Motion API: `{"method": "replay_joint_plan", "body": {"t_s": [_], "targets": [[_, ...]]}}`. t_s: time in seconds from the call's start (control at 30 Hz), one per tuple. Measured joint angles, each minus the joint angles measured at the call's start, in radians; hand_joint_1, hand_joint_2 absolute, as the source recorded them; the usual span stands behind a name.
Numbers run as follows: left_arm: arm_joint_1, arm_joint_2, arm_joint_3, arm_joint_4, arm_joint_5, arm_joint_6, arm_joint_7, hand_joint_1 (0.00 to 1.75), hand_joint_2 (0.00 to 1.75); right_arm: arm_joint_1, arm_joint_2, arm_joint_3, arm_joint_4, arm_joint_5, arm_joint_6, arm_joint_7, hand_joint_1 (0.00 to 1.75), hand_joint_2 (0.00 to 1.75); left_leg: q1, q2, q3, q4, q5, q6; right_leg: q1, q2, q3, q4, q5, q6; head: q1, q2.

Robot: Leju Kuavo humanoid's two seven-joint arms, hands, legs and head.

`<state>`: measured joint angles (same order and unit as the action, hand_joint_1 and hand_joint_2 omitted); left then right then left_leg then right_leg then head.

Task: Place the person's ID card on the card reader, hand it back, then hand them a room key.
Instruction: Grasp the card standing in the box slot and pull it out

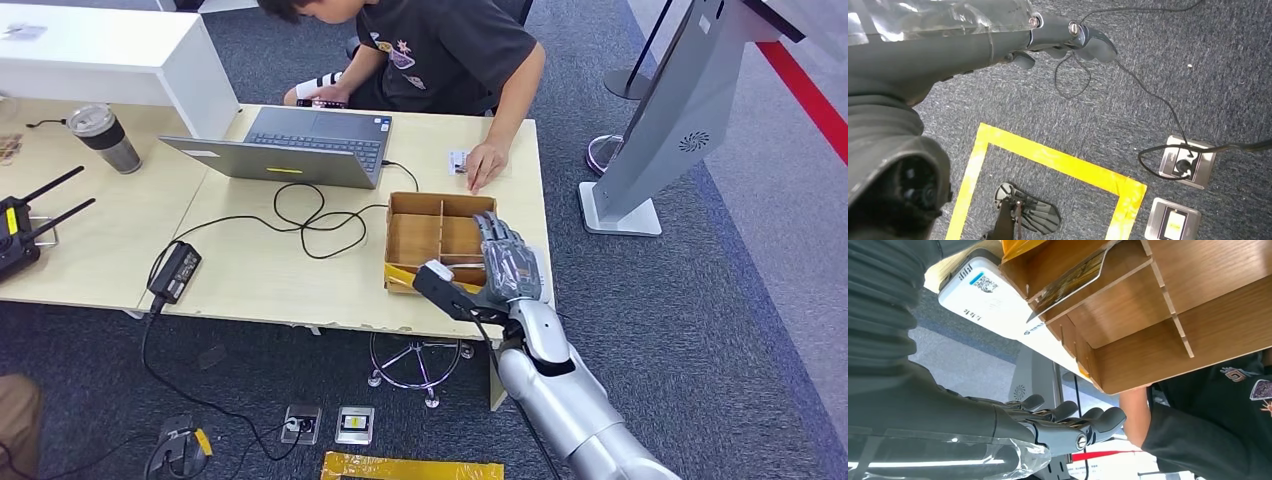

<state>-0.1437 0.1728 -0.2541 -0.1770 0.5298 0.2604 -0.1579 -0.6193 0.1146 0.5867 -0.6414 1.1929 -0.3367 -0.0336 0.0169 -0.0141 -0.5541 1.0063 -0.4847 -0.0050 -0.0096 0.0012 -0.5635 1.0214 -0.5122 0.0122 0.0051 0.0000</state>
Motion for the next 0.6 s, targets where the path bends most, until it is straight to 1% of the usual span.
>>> {"method": "replay_joint_plan", "body": {"t_s": [0.43,0.6], "targets": [[0.0,0.006,0.0,0.0,-0.006,-0.007,0.0,0.0,0.0,0.003,-0.006,-0.021,0.001,0.002,-0.031,-0.02,0.06,1.75,0.0,0.0,0.0,0.0,0.0,0.0,0.0,0.0,0.0,0.0,0.0,0.0,0.0,0.0],[0.0,0.008,0.0,0.0,-0.007,-0.007,0.0,0.0,0.0,0.006,-0.006,-0.024,0.001,0.002,-0.034,-0.023,0.2,1.75,0.0,0.0,0.0,0.0,0.0,0.0,0.0,0.0,0.0,0.0,0.0,0.0,0.0,0.0]]}}
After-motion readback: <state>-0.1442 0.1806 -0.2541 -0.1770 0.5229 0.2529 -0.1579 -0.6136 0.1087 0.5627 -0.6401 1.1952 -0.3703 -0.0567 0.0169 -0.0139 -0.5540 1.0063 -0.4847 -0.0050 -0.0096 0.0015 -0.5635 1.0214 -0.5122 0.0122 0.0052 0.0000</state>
